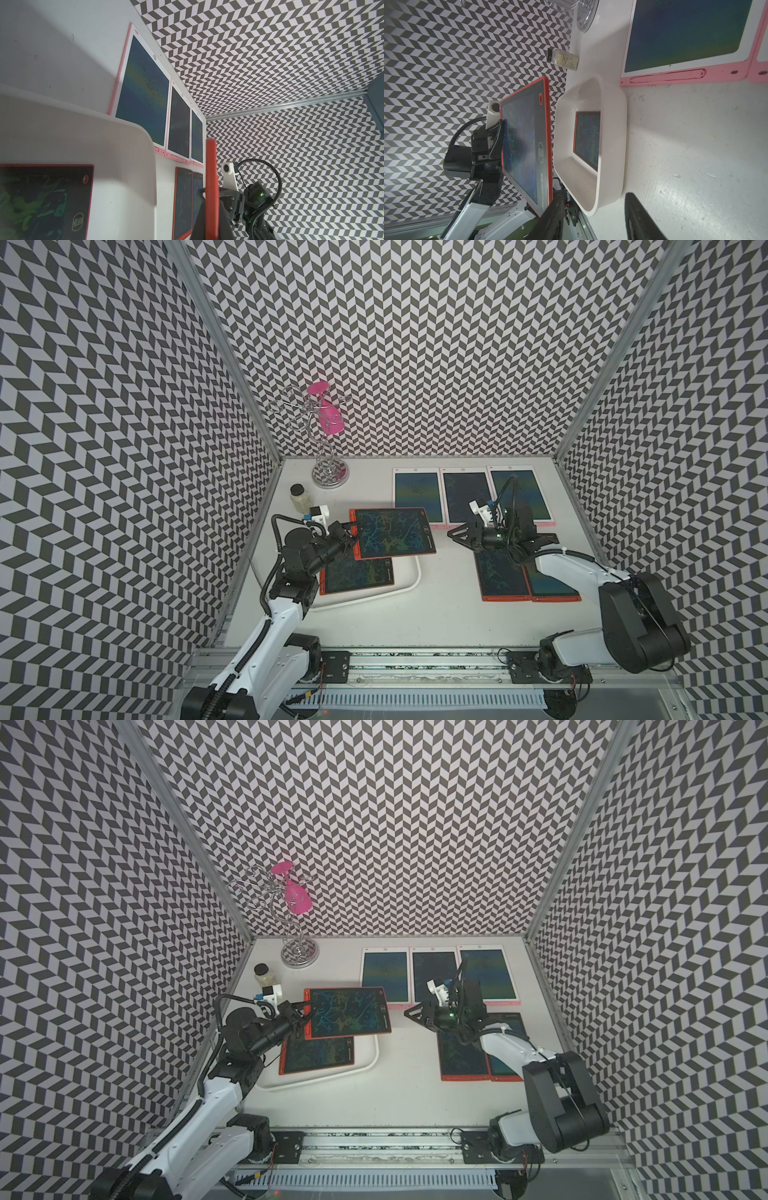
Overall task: Take out the writing tablet from the storage box
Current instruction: Place the writing tablet at the center of the board.
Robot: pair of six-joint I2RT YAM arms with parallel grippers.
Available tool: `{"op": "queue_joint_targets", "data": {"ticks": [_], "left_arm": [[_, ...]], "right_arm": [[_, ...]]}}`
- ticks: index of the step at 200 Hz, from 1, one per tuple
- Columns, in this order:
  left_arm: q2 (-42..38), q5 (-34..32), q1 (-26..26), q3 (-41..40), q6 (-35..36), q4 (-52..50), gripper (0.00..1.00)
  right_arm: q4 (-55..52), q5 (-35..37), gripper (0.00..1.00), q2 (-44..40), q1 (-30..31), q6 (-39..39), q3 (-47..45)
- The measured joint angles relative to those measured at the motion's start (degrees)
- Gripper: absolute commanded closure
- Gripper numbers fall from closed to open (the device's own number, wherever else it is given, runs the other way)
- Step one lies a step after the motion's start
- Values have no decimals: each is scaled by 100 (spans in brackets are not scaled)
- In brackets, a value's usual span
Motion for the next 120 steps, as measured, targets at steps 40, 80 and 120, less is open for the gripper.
{"op": "queue_joint_targets", "data": {"ticks": [40,80,120], "left_arm": [[70,-299,-157,-184,-297,343,100],[378,-647,-380,-181,-398,577,100],[570,-1300,-719,-223,-638,951,100]], "right_arm": [[192,-2,54,-72,0,146,-125],[483,11,55,-177,55,398,-358],[863,146,53,-319,339,804,-612]]}}
